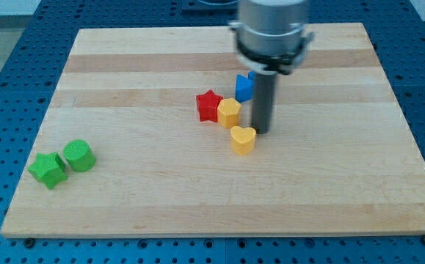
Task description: Push the yellow hexagon to the top right side of the green circle
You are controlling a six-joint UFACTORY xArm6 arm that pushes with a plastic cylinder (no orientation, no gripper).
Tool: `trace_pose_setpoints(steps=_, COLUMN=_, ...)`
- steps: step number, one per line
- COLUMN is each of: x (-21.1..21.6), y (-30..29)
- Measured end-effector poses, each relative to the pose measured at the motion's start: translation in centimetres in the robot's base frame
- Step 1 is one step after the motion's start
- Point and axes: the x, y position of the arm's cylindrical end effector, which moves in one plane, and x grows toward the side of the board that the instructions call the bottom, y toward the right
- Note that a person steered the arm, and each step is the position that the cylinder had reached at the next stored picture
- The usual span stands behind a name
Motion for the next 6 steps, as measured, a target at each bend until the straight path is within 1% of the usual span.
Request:
trace_pose_setpoints(steps=1, x=-3.1, y=-1.8)
trace_pose_setpoints(steps=2, x=-1.3, y=-9.1)
trace_pose_setpoints(steps=3, x=1.5, y=-18.8)
trace_pose_setpoints(steps=4, x=1.7, y=-18.9)
trace_pose_setpoints(steps=5, x=1.9, y=-20.8)
trace_pose_setpoints(steps=6, x=2.2, y=-21.3)
